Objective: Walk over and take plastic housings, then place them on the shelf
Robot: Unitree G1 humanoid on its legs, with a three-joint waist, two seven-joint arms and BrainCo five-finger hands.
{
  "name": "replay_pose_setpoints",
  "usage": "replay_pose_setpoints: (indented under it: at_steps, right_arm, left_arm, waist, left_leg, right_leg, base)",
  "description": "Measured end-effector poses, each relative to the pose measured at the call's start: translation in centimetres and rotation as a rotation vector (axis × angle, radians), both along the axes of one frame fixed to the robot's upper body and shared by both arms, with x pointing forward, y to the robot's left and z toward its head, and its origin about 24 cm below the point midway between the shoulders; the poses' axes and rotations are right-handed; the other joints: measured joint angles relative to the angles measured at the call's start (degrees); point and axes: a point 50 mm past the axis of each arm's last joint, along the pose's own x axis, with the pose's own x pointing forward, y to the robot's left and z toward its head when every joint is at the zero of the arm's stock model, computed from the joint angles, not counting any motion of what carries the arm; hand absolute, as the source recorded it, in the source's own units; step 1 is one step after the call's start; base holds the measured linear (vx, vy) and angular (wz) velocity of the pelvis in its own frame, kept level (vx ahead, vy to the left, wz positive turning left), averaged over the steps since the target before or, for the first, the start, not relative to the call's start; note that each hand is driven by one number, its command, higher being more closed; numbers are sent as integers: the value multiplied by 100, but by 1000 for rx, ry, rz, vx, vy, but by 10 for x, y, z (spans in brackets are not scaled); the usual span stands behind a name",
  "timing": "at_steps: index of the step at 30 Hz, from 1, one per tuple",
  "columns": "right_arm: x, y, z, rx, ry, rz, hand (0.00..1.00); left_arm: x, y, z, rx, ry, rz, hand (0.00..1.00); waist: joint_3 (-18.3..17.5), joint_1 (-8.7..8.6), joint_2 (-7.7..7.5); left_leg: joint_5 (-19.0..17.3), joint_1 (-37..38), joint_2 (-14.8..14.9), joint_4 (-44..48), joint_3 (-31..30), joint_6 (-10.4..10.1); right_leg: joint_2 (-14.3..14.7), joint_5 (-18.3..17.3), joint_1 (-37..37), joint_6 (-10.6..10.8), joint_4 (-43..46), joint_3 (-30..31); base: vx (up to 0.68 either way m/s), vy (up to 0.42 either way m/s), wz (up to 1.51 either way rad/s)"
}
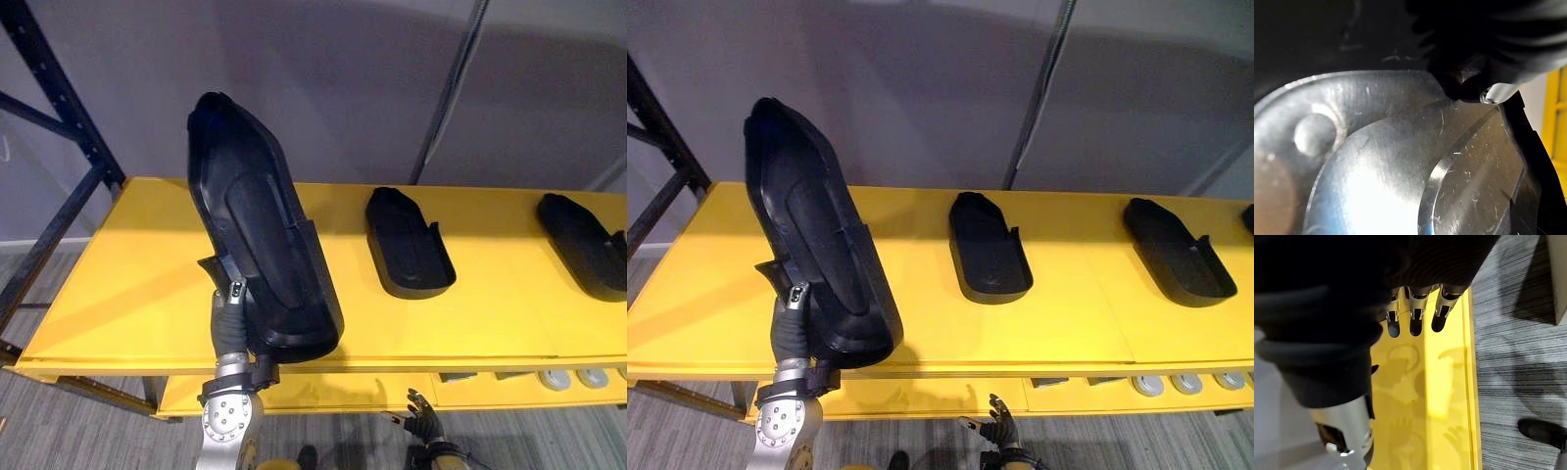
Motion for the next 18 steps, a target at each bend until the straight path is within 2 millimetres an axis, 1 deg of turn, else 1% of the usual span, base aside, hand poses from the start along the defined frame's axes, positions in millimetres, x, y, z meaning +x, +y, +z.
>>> replay_pose_setpoints:
  at_steps: [1,2,3,4,5,6,7,8,9,11,12,13,14,15,16,17,18]
  right_arm:
    - [0,-1,0,-2,-1,-2,0]
    - [-1,-3,-1,-12,5,-8,0]
    - [-3,-10,-3,-37,23,-9,0]
    - [-5,-14,-4,-48,32,-13,0]
    - [-13,-22,-8,-61,68,-39,0]
    - [-18,-27,-12,-67,101,-55,0]
    - [-20,-25,-15,-58,114,-56,0]
    - [-23,-17,-18,-35,131,-56,0]
    - [-25,-10,-21,-14,148,-54,0]
    - [-25,-1,-22,7,147,-42,0]
    - [-24,2,-21,15,143,-34,0]
    - [-21,5,-20,15,135,-12,0]
    - [-19,5,-20,12,131,-4,0]
    - [-17,3,-19,-2,127,10,0]
    - [-19,3,-19,-4,128,14,0]
    - [-19,3,-18,-4,126,20,0]
    - [-21,2,-17,-9,118,21,0]
  left_arm:
    - [1,1,-1,-3,6,7,100]
    - [2,1,-5,-9,23,11,100]
    - [5,-1,-9,-7,39,7,100]
    - [7,-2,-11,-9,45,2,100]
    - [11,-10,-12,-14,50,-23,100]
    - [16,-15,-11,-15,44,-46,100]
    - [19,-17,-10,-10,38,-56,100]
    - [25,-18,-9,-4,32,-62,100]
    - [26,-16,-11,8,45,-57,100]
    - [25,-13,-17,25,69,-53,100]
    - [25,-13,-17,26,68,-52,100]
    - [25,-13,-16,26,61,-52,100]
    - [25,-13,-16,27,60,-54,100]
    - [24,-16,-19,32,75,-68,100]
    - [22,-19,-21,30,86,-81,100]
    - [21,-21,-23,25,94,-93,100]
    - [20,-26,-23,14,97,-109,100]
  waist:
    - [2,-26,-4]
    - [-26,-76,-23]
    - [-70,-153,28]
    - [-107,-221,88]
    - [-195,-325,243]
    - [-246,-451,289]
    - [-261,-530,223]
    - [-257,-568,156]
    - [-241,-538,146]
    - [-197,-468,197]
    - [-186,-442,193]
    - [-170,-399,174]
    - [-151,-378,162]
    - [-66,-287,153]
    - [-1,-314,144]
    - [16,-319,128]
    - [25,-318,122]
  left_leg:
    - [-101,-75,298,336,70,-48]
    - [-172,-102,732,663,-6,-161]
    - [-215,-36,996,727,-204,-274]
    - [-220,5,1105,667,-333,-301]
    - [162,173,1282,120,-540,-340]
    - [-37,465,1062,-545,-699,-921]
    - [-48,465,909,-758,-699,-939]
    - [-48,480,709,-1026,-713,-938]
    - [-44,541,621,-1040,-712,-932]
    - [-47,755,587,-994,-665,-926]
    - [-55,819,602,-951,-619,-914]
    - [-72,829,603,-884,-552,-888]
    - [-87,813,589,-820,-463,-871]
    - [-122,837,585,-679,-286,-877]
    - [-114,884,555,-653,-217,-858]
    - [-105,935,529,-685,-152,-786]
    - [-103,1040,492,-807,-28,-661]
  right_leg:
    - [-22,-1,4,-1,6,-2]
    - [-148,-11,-33,15,-39,-34]
    - [-309,13,-43,106,-82,-26]
    - [-369,35,-58,151,-83,-31]
    - [-469,86,-79,301,-53,-35]
    - [-648,175,-132,394,-78,-56]
    - [-762,269,-152,372,-123,-76]
    - [-918,563,-159,402,-190,-83]
    - [-995,881,-127,454,-184,-72]
    - [-1065,1167,-103,520,7,-19]
    - [-1038,1064,-121,619,68,98]
    - [-882,1011,-231,653,-4,303]
    - [-875,1041,-300,483,65,197]
    - [-928,1042,-375,424,301,148]
    - [-981,1039,-385,418,436,159]
    - [-1014,1039,-406,418,521,225]
    - [-1030,990,-440,444,632,330]
  base:
    - [6,-8,-35]
    - [1,131,-33]
    - [-4,214,-21]
    - [87,426,1]
    - [138,543,30]
    - [151,573,48]
    - [101,518,72]
    - [75,479,60]
    - [72,454,38]
    - [47,314,-3]
    - [-26,254,-17]
    - [-70,145,-18]
    - [-98,133,-47]
    - [-96,80,-36]
    - [-94,75,-31]
    - [-84,49,-2]
    - [-102,26,-4]
